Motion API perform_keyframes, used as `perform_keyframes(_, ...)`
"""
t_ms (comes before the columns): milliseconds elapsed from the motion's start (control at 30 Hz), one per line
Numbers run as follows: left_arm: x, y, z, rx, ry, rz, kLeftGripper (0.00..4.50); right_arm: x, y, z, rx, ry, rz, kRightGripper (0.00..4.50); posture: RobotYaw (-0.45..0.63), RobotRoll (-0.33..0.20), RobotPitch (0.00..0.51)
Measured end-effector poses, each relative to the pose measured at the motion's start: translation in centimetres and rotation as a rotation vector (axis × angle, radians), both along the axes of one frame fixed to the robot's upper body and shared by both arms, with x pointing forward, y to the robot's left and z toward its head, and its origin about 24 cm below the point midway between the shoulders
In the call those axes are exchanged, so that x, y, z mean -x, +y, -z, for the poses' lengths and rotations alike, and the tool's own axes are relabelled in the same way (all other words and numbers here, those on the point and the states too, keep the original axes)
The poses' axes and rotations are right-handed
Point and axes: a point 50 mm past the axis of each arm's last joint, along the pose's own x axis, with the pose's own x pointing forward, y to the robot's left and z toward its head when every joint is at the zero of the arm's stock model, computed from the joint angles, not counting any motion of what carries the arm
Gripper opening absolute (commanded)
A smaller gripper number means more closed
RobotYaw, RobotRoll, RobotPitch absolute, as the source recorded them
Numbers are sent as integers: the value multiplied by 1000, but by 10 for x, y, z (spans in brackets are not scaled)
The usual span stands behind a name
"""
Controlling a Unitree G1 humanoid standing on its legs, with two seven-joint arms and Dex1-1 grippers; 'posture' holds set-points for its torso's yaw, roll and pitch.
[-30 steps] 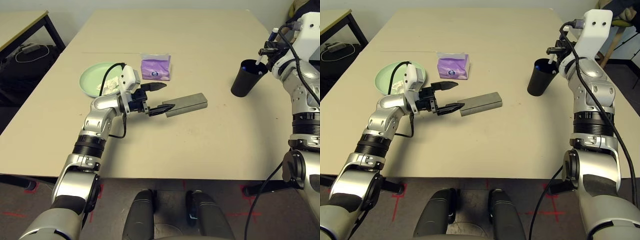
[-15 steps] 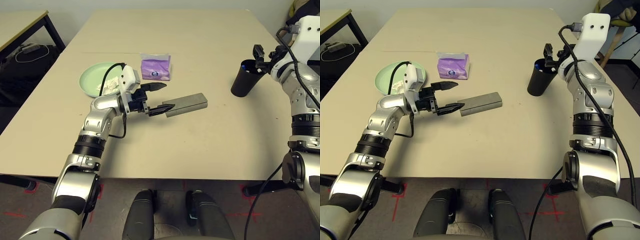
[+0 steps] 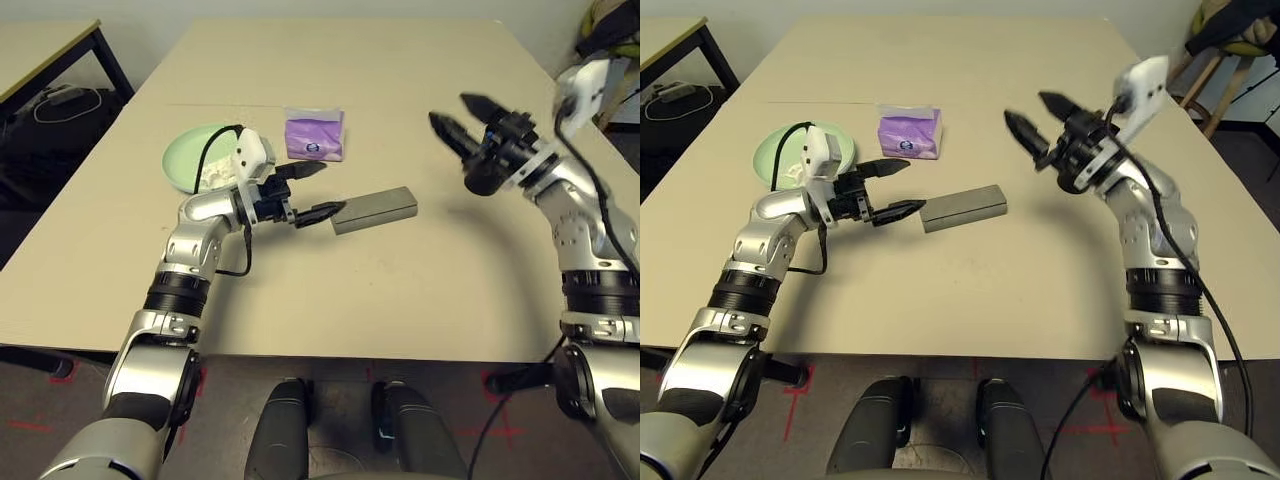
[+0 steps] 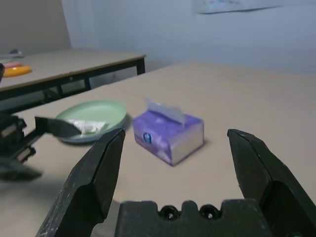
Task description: Organize and tidy the items on the table.
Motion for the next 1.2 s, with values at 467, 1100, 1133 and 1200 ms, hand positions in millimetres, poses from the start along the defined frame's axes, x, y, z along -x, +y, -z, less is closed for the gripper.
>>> perform_keyframes(467,21,61,30,237,-28,-797,4500,23,6,89,-26,30,625,4485,191,0,94)
perform_keyframes(1100,38,107,32,217,3,-812,4500,22,-32,82,-145,-12,858,4485,185,0,79)
perform_keyframes(1133,37,109,32,215,-2,-815,4500,22,-34,80,-138,-17,855,4485,189,0,78)
perform_keyframes(1200,35,112,31,218,-4,-820,4500,23,-38,78,-131,-23,851,4485,196,0,81)
